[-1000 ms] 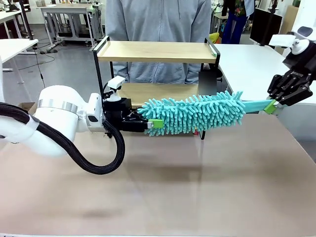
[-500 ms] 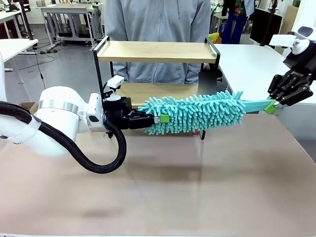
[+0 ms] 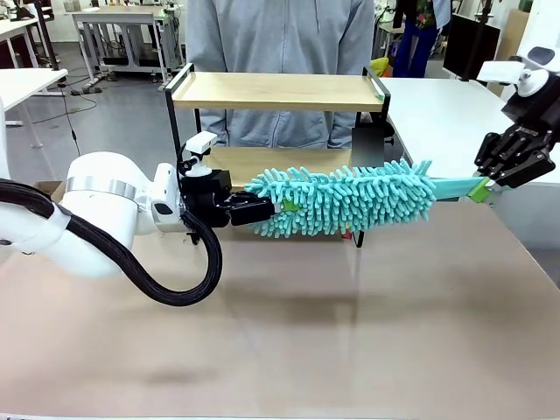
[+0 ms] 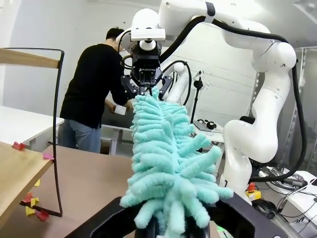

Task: Clean the shelf.
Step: Hand the Duster back to the human.

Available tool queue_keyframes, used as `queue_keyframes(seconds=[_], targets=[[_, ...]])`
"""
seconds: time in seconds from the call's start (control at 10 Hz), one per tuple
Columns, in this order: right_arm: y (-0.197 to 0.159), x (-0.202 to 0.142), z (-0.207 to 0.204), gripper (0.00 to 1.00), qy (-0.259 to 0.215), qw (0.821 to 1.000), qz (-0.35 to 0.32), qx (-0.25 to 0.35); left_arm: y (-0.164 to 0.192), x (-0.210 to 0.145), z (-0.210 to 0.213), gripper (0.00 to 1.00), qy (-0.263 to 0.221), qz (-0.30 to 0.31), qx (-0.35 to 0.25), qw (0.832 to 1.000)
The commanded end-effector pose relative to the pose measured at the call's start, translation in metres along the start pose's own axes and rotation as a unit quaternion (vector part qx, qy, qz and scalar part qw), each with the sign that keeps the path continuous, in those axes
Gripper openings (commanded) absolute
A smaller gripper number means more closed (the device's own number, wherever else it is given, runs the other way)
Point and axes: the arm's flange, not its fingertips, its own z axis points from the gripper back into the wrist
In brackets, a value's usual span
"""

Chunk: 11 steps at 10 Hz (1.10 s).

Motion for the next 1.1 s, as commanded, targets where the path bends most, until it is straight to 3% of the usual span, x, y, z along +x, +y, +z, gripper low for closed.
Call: queue_keyframes(seconds=[0.0, 0.3, 0.6, 1.0], targets=[[-0.001, 0.001, 0.003, 0.13, -0.002, 1.0, 0.006, -0.004, -0.007, 0.007, 0.005, 0.0, -0.014, -0.007, -0.023, 1.0], [-0.001, 0.001, 0.003, 0.13, -0.002, 1.0, 0.006, -0.004, -0.001, 0.001, 0.0, 0.0, -0.002, 0.0, -0.004, 1.0], [0.008, 0.014, 0.011, 0.98, -0.011, 1.0, 0.018, 0.005, -0.001, 0.001, 0.0, 0.0, -0.002, 0.0, -0.004, 1.0], [0.034, 0.025, 0.074, 1.0, -0.127, 0.991, 0.028, -0.037, -0.001, 0.001, 0.0, 0.0, -0.002, 0.0, -0.004, 1.0]])
